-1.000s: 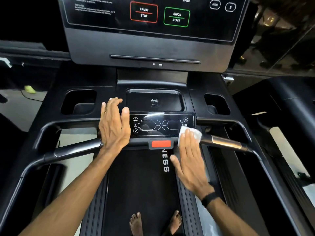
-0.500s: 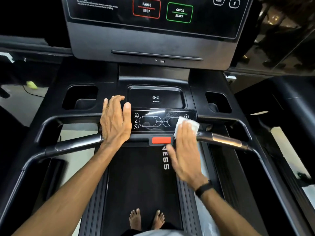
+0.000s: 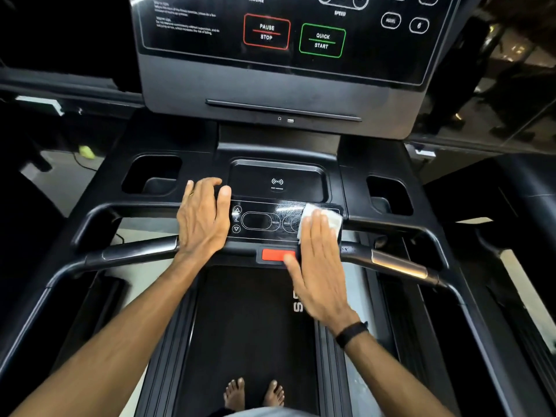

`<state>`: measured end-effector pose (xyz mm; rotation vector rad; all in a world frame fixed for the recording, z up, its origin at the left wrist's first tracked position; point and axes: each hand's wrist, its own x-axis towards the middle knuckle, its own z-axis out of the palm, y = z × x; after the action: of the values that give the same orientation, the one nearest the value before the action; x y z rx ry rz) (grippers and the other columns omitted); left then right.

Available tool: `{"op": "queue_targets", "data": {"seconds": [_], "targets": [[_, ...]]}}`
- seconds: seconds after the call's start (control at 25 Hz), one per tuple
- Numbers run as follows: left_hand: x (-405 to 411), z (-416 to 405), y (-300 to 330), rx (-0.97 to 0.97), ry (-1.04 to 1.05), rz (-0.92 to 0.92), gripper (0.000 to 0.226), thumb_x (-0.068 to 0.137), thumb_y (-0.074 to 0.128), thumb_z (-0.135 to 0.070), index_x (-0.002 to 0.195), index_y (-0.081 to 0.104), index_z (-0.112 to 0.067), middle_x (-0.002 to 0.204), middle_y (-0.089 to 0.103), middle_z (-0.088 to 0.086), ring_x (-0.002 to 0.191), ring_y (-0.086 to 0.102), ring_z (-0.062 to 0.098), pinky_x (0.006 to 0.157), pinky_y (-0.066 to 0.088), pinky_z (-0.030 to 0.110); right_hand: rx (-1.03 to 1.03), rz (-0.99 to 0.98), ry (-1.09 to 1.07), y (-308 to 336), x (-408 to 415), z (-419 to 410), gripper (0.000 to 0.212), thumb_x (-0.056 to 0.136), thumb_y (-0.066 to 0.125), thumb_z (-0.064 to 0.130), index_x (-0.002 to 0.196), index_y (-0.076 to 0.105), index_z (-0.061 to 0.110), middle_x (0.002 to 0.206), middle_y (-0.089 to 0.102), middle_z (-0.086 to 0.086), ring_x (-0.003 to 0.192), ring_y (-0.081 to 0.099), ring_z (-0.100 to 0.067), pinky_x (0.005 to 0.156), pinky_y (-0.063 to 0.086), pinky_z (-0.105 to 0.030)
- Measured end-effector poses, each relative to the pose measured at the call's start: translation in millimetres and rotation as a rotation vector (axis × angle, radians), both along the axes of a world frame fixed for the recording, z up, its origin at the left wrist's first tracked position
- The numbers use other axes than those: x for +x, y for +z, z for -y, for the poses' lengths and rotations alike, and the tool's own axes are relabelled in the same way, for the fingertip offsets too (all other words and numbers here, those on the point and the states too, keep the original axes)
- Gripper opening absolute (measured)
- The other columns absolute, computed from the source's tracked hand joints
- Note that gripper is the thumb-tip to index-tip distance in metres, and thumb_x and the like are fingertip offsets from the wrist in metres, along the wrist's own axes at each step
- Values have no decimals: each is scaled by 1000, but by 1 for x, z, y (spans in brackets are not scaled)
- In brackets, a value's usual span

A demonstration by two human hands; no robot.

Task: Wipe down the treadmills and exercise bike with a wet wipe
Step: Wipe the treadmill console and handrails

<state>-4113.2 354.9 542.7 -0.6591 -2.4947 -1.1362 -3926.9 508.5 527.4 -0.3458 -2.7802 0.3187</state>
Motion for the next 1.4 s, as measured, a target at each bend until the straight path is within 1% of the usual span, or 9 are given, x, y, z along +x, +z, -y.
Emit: {"op": "queue_targets", "data": {"seconds": [0.08,0.2,0.4,0.64,0.72,0.92,1.04,1.16,1.4], "targets": [[1,0,1,-7,8,15,54,102,26,-44,117,60,-4,116,66,11,110,59,27,121,24,42,-39,-12,-54,13,-26,-3,77,105,19,53,159,-2,3,166,-13,-17,154,-15,-28,126,2,-49],[3,1,3,-28,2,23,54,102,26,-44,116,60,-6,116,67,9,110,59,25,120,26,44,-6,3,57,15,-50,23,79,105,20,54,159,-1,1,166,-13,-20,154,-16,-29,126,-3,-47],[6,1,11,-9,-63,55,55,100,26,-45,116,62,-6,116,67,9,108,53,16,112,36,50,-29,-26,263,-2,-3,31,73,105,41,39,159,8,2,169,-1,-12,156,-2,-24,126,10,-46],[5,4,12,-32,-146,86,59,101,22,-48,118,62,-7,113,68,8,106,52,14,109,39,53,-89,-55,-102,11,-40,13,74,108,32,45,159,-4,5,167,-15,-12,154,-15,-22,126,-4,-39],[5,7,13,-43,-181,106,62,100,20,-50,119,62,-9,114,68,7,107,52,13,111,38,51,-58,-37,-112,17,-56,33,77,108,33,47,159,-4,3,166,-15,-15,154,-15,-25,126,-3,-43],[6,11,18,-39,-254,199,76,95,12,-57,127,62,-10,127,66,7,121,47,14,120,26,39,9,16,78,-2,-24,61,75,107,41,40,160,0,5,168,-10,-12,155,-10,-25,126,5,-47],[6,14,24,-42,-291,270,82,90,7,-61,130,60,-14,130,65,6,123,43,15,119,22,36,-69,-6,-94,-1,-17,49,71,108,38,39,161,-5,18,166,-23,-9,153,-19,-26,125,-1,-47],[9,16,26,-55,-320,318,84,87,3,-64,131,58,-18,130,65,4,123,39,13,119,19,35,-22,26,-252,7,-42,48,72,107,25,50,160,-8,16,164,-23,-16,152,-22,-29,124,-6,-47],[6,25,30,-24,-360,355,88,85,-1,-63,123,62,-15,119,67,7,111,35,11,118,18,34,77,83,-163,-10,-30,101,77,104,24,58,161,-4,13,168,-13,-11,155,-11,-27,123,-4,-51]]}}
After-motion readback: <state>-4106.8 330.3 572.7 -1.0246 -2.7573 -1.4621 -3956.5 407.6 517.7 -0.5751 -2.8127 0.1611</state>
